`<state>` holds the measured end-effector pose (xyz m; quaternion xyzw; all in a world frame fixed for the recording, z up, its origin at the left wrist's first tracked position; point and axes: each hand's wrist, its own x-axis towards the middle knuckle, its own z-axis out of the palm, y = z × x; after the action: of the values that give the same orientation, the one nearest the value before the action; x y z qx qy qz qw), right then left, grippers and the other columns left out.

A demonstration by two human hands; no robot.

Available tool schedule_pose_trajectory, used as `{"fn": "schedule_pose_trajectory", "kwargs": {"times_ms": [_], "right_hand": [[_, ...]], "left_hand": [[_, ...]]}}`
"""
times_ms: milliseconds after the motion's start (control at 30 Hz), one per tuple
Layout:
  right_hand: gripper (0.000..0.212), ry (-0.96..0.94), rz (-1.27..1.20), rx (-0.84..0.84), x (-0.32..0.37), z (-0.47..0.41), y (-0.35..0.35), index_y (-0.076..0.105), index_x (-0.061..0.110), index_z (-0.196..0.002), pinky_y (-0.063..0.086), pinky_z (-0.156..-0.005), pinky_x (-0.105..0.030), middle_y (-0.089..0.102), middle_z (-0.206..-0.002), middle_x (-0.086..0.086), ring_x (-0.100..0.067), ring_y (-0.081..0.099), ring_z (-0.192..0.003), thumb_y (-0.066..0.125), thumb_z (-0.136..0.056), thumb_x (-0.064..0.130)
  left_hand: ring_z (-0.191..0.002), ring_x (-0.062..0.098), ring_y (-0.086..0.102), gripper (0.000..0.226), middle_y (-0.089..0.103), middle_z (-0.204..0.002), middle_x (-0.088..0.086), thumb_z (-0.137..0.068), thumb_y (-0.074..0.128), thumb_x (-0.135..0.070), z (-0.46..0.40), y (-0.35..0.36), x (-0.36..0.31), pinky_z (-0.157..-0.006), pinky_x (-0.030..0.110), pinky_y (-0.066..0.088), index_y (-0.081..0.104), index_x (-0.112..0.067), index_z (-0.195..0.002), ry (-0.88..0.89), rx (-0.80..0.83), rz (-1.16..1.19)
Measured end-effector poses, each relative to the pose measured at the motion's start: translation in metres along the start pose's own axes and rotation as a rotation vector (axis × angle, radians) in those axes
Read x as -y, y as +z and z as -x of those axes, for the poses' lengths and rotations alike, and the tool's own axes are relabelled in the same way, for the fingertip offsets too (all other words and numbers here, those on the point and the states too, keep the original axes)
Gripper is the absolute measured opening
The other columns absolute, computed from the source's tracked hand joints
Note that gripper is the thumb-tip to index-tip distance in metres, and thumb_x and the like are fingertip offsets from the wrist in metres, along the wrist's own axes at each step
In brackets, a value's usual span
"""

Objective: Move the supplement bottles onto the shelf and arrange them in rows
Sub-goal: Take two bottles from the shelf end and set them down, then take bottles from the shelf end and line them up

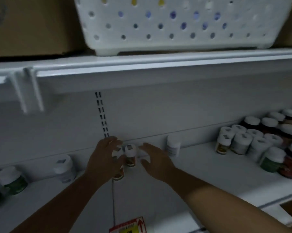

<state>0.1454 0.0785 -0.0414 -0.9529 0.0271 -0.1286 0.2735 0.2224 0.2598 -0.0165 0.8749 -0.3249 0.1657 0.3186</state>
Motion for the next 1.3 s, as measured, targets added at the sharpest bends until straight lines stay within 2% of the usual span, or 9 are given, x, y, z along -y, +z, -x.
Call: {"fn": "schedule_pose_trajectory", "kwargs": {"times_ms": [200,300,433,567,700,833,933,1133,1300], "right_hand": [[0.040,-0.173,0.283,0.044,-0.058,0.064,-0.048,0.064,0.015,-0.111,0.059,-0.067,-0.036,0.067,-0.118,-0.011,-0.028,0.068,-0.099,0.068,-0.071,0.023],[0.039,-0.104,0.327,0.099,-0.093,0.090,-0.081,0.057,0.006,-0.122,0.051,-0.089,-0.045,0.057,-0.129,-0.019,-0.037,0.055,-0.116,0.056,-0.084,0.018],[0.043,0.067,0.361,0.121,-0.140,0.119,-0.126,0.046,0.008,-0.135,0.037,-0.103,-0.040,0.045,-0.141,-0.015,-0.032,0.040,-0.128,0.044,-0.095,0.021],[0.043,0.131,0.309,0.011,-0.189,0.140,-0.154,0.061,0.006,-0.118,0.053,-0.086,-0.043,0.062,-0.119,-0.017,-0.035,0.058,-0.108,0.039,-0.089,0.030],[0.039,0.217,0.417,0.007,-0.217,0.129,-0.195,0.049,0.011,-0.130,0.038,-0.103,-0.037,0.048,-0.136,-0.013,-0.029,0.042,-0.126,0.040,-0.095,0.024],[0.038,0.275,0.535,-0.081,-0.243,0.105,-0.226,0.047,0.011,-0.129,0.038,-0.097,-0.039,0.049,-0.132,-0.014,-0.031,0.043,-0.121,0.042,-0.092,0.021],[0.040,0.290,0.594,-0.012,-0.257,0.087,-0.235,0.045,0.011,-0.129,0.037,-0.096,-0.039,0.048,-0.131,-0.014,-0.032,0.044,-0.119,0.045,-0.091,0.027],[0.042,0.245,0.717,0.091,-0.267,0.063,-0.227,0.046,0.014,-0.124,0.037,-0.094,-0.038,0.052,-0.127,-0.015,-0.032,0.046,-0.115,0.044,-0.092,0.042],[0.042,0.114,0.614,0.047,-0.260,0.058,-0.225,0.052,0.018,-0.118,0.036,-0.095,-0.037,0.053,-0.121,-0.009,-0.029,0.047,-0.112,0.053,-0.086,0.044]], "left_hand": [[-0.101,0.010,0.049,0.039,0.066,-0.106,0.011,-0.078,0.047,-0.034,-0.037,0.042,-0.097,-0.090,0.010,0.035,0.065,-0.011,-0.104,0.398,0.119,0.116],[-0.093,0.007,0.052,0.036,0.069,-0.098,0.007,-0.077,0.048,-0.033,-0.041,0.088,-0.151,-0.084,0.017,0.039,0.065,-0.012,-0.101,0.457,0.189,0.252],[-0.094,0.000,0.055,0.055,0.064,-0.106,-0.003,-0.070,0.051,-0.045,-0.044,0.153,-0.205,-0.084,0.016,0.042,0.063,-0.010,-0.111,0.280,0.394,0.372],[-0.106,0.018,0.057,0.049,0.060,-0.117,0.003,-0.077,0.071,-0.018,-0.058,0.213,-0.241,-0.091,0.030,0.046,0.054,-0.011,-0.121,0.085,0.466,0.391],[-0.102,0.020,0.057,0.049,0.059,-0.112,0.005,-0.071,0.077,-0.011,-0.066,0.256,-0.261,-0.089,0.034,0.048,0.052,-0.015,-0.113,-0.071,0.426,0.503],[-0.098,0.026,0.060,0.050,0.059,-0.100,0.003,-0.067,0.076,-0.004,-0.071,0.285,-0.270,-0.089,0.042,0.052,0.049,-0.023,-0.105,-0.287,0.334,0.600],[-0.097,0.020,0.057,0.049,0.057,-0.099,-0.002,-0.070,0.074,-0.007,-0.072,0.296,-0.271,-0.088,0.035,0.048,0.052,-0.019,-0.112,-0.360,0.303,0.557],[-0.086,0.023,0.063,0.022,0.061,-0.076,-0.009,-0.070,0.068,-0.030,-0.068,0.283,-0.266,-0.070,0.025,0.041,0.055,-0.025,-0.087,-0.379,0.333,0.591],[-0.097,0.027,0.066,0.043,0.071,-0.099,0.009,-0.045,0.079,-0.034,-0.051,0.241,-0.251,-0.092,0.049,0.051,0.063,-0.030,-0.085,-0.487,0.336,0.781]]}}
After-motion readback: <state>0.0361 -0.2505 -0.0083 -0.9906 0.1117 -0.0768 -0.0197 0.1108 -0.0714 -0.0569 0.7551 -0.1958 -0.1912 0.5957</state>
